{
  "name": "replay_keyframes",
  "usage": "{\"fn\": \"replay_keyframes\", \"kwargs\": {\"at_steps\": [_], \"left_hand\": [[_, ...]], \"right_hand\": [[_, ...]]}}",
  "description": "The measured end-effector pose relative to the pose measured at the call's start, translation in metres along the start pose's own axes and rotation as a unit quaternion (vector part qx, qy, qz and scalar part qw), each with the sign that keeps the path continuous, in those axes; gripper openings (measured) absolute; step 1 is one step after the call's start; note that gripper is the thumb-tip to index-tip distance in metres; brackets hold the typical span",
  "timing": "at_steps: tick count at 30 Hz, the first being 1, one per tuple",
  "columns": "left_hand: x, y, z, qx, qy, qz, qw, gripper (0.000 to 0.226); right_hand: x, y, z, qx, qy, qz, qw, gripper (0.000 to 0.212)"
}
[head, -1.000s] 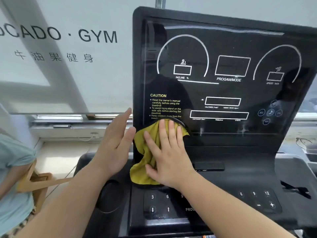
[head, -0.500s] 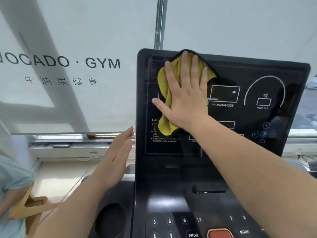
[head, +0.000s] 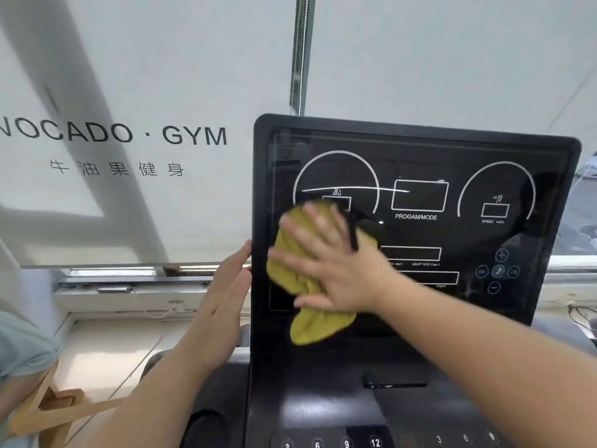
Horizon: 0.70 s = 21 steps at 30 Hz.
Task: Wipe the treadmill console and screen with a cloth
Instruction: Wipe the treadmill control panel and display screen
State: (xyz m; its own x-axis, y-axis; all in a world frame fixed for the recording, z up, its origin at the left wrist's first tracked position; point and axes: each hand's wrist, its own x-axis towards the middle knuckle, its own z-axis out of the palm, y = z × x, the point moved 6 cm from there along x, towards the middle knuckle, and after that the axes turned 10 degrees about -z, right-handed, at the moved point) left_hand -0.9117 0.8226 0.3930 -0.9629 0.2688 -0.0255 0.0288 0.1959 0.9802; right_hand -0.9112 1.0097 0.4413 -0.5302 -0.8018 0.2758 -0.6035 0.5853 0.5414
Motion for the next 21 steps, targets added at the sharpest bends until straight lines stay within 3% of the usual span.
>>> {"fn": "replay_keyframes", "kwargs": {"at_steps": [4,9,18,21], "left_hand": [[-0.004,0.006,0.000,0.001,-0.020,-0.007,1.000,0.069],[-0.005,0.007,0.002,-0.004,-0.020,-0.011,1.000,0.074],[-0.002,-0.003,0.004,-0.060,0.024,0.025,0.998,0.086],[-0.002,-0.003,0.005,-0.052,0.018,0.028,0.998,0.084]], "right_hand": [[0.037,0.099,-0.055,-0.080,-0.015,0.149,0.986,0.108],[0.058,0.105,-0.059,-0.083,-0.035,0.224,0.970,0.107],[0.011,-0.031,0.007,-0.030,-0.043,0.141,0.989,0.094],[-0.006,-0.045,0.017,-0.027,-0.054,0.094,0.994,0.091]]}}
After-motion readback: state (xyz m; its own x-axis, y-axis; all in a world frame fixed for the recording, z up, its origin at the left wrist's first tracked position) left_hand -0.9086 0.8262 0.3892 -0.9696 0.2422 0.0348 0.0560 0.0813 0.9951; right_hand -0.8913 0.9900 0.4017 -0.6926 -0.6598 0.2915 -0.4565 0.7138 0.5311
